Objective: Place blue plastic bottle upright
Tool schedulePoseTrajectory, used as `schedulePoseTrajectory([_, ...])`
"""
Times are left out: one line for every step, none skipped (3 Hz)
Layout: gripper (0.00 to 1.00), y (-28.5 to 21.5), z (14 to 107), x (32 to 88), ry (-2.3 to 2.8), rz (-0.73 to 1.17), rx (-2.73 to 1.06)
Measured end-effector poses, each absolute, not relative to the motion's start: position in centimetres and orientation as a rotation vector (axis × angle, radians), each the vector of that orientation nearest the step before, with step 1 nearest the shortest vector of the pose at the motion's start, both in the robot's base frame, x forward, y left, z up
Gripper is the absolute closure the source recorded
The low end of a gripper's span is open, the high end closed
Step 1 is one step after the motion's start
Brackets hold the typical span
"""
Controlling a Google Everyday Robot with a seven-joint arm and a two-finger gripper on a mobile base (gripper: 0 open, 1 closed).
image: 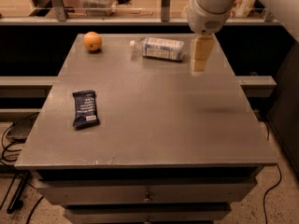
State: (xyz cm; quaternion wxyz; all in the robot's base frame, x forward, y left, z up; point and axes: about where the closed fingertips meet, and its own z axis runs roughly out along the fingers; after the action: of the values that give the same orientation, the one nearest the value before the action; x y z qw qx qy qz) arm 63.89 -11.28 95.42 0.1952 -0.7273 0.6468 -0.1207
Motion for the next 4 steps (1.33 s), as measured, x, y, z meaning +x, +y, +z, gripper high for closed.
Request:
schedulePoseTrajectory([0.00, -10.0, 94.1, 67.0, 1.803, -0.343, -2.065])
schedulePoseTrajectory([0.00, -9.5, 92.1, 70.0, 1.826, -0.336, -2.073])
schedulePoseTrajectory([0.00, -9.4, 89.6, 74.9, 1.880, -0.301, -2.052])
schedulePoseTrajectory([0.00, -9.4, 89.9, 75.3, 1.877, -0.304, -2.038])
